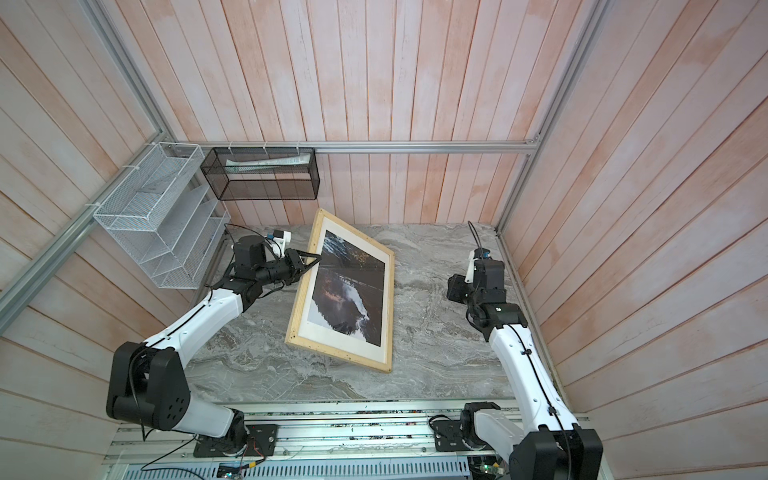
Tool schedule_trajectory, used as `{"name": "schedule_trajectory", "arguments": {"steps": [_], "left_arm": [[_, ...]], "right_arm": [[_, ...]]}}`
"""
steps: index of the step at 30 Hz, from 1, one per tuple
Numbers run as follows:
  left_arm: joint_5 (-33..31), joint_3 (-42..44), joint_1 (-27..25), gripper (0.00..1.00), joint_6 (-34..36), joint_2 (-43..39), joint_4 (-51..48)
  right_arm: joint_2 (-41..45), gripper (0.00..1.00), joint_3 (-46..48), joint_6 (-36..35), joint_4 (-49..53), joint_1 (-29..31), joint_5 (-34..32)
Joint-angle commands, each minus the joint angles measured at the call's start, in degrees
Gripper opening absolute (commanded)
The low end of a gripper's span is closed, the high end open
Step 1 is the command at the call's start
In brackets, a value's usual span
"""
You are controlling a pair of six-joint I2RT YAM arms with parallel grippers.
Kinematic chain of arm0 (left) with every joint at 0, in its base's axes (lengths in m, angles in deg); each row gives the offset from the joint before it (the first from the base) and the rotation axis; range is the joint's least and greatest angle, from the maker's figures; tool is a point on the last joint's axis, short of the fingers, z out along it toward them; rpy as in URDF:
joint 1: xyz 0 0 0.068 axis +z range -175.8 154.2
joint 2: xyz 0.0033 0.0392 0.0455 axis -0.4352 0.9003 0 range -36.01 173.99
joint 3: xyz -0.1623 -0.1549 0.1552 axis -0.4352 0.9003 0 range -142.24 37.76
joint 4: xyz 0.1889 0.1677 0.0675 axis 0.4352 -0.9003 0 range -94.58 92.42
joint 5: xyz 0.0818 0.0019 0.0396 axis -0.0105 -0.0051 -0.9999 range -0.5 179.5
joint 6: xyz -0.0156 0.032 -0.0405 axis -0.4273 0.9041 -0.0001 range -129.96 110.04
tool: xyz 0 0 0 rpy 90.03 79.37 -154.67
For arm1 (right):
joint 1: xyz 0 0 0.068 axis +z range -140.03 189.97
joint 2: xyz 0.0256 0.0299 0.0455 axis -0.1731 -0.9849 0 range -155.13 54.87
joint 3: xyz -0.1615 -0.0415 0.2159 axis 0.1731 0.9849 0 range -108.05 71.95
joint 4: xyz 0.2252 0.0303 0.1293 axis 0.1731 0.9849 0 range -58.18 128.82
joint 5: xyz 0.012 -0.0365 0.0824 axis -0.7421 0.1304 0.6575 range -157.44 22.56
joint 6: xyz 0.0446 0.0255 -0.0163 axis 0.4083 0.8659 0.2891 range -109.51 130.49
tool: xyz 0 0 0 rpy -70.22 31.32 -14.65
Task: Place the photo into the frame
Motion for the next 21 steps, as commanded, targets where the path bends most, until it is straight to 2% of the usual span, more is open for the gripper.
{"name": "schedule_trajectory", "arguments": {"steps": [1,7,14,16,21], "left_arm": [[0.47,0.43,0.59,0.00,-1.99,-1.85,11.70],[-0.28,1.05,0.77,0.03,-0.63,1.82,10.89],[-0.52,2.03,1.29,0.12,-0.53,6.25,11.86],[-0.42,2.37,1.40,0.18,-0.75,7.26,12.63],[-0.68,3.32,1.69,0.40,-0.75,8.56,13.76]], "right_arm": [[-0.49,0.44,0.90,0.40,-0.55,-0.38,0.87],[-0.67,0.44,0.92,0.33,-0.56,-0.43,1.05],[-1.02,0.44,0.51,0.25,-0.42,-0.38,1.18],[-1.13,0.44,0.48,0.18,-0.45,-0.39,1.35],[-1.59,0.44,0.80,0.35,-0.85,-0.38,1.79]]}}
